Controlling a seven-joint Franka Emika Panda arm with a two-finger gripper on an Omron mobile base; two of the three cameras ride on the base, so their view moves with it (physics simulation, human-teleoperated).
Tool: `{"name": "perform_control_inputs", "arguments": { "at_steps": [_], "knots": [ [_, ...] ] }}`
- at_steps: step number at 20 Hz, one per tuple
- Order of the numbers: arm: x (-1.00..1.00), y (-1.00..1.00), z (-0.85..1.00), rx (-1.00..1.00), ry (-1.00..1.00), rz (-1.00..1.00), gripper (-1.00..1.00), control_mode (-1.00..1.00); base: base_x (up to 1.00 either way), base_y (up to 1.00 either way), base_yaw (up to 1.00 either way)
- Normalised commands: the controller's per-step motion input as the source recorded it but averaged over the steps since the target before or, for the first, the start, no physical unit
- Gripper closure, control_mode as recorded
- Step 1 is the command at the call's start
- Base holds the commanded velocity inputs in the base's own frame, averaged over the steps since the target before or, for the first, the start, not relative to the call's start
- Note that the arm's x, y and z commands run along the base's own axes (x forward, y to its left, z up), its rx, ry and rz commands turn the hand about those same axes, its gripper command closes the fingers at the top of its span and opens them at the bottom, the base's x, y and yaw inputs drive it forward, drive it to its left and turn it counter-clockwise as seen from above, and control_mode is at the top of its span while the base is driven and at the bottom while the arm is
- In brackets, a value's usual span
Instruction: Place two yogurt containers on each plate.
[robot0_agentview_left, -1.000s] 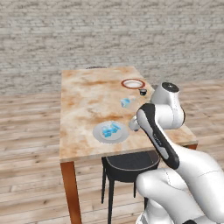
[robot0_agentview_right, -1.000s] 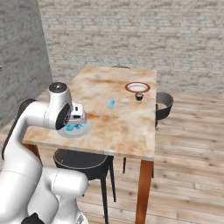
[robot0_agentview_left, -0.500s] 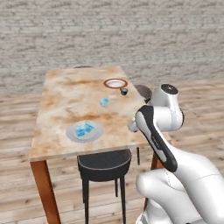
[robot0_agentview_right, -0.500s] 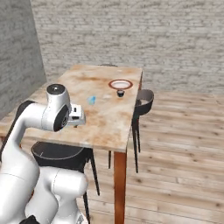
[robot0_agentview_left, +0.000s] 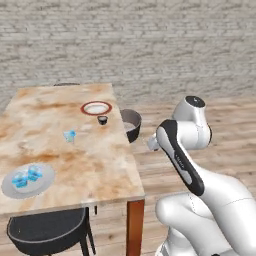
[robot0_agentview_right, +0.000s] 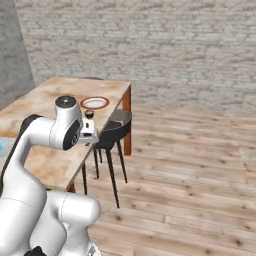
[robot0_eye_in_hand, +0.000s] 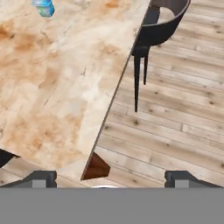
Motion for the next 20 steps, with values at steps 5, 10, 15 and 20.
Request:
{"name": "perform_control_inputs", "arguments": {
  "at_steps": [5,10,15,20],
  "knots": [
    [0.00,0.00,0.00,0.00,0.00,0.00,-1.00,1.00,0.71,-1.00,0.35],
    [0.00,0.00,0.00,0.00,0.00,0.00,-1.00,1.00,0.58,-0.99,0.64],
    [0.00,0.00,0.00,0.00,0.00,0.00,-1.00,1.00,0.74,-1.00,0.51],
    [0.00,0.00,0.00,0.00,0.00,0.00,-1.00,1.00,0.96,-0.95,0.58]
  ]
}}
